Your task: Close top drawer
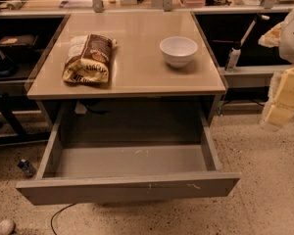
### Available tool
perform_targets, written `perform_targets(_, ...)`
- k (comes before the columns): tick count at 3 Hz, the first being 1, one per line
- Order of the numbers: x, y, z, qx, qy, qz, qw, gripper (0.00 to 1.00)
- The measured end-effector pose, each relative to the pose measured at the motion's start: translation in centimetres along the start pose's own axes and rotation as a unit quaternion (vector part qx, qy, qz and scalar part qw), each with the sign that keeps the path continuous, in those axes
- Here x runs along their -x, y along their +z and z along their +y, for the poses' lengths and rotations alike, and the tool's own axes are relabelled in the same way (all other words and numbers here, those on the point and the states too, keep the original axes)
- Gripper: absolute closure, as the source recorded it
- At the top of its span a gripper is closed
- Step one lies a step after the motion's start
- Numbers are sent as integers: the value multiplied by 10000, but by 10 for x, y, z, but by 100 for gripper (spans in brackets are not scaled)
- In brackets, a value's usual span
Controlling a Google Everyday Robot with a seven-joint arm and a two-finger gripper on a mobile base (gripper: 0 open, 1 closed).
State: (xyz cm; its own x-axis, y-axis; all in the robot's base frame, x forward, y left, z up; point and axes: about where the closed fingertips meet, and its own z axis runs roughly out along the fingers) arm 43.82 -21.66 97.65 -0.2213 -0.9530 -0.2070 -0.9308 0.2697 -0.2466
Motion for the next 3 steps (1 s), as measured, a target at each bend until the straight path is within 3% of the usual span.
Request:
perform_targets(1, 0, 0, 0, 0, 0, 0, 10000, 0)
perform_targets(3, 0, 0, 0, -1, 0, 0, 10000, 42)
